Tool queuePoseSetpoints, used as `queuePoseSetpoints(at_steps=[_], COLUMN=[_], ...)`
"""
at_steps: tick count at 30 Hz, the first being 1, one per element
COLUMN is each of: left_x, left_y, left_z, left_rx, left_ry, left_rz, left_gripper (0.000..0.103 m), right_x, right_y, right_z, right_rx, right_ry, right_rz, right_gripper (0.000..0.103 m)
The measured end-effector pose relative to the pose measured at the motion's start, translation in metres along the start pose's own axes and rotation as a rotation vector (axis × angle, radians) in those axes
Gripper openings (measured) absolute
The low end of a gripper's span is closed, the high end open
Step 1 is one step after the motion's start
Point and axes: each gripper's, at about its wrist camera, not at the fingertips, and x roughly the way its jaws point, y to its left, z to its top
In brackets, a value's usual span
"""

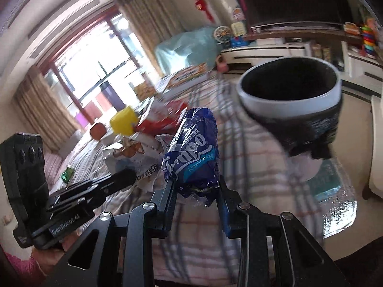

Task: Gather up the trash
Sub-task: 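Carry both wrappers over the trash bin and open both tools to drop them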

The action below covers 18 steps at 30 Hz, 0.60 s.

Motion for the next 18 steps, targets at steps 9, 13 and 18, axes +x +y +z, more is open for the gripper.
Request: queuePoseSetpoints(at_steps=[9, 13, 18], left_x=[0.032, 0.046, 0.063], left_y=[-0.013, -0.021, -0.035], left_z=[0.028, 0.040, 0.056], left_rx=[0.017, 0.023, 0.043], left_ry=[0.020, 0.025, 0.029], left_rz=[-0.030, -0.045, -0.057], left_gripper=[0.003, 0.003, 0.003], right_x=[-0.012, -0.012, -0.015], right_y=[-0.034, -0.044, -0.061], right_z=[0.030, 0.041, 0.055], right_rx=[0.035, 0.049, 0.063], right_ry=[-0.052, -0.064, -0.075], right_rz=[-0.074, -0.099, -0.133], right_gripper=[0.032, 0.032, 0.032])
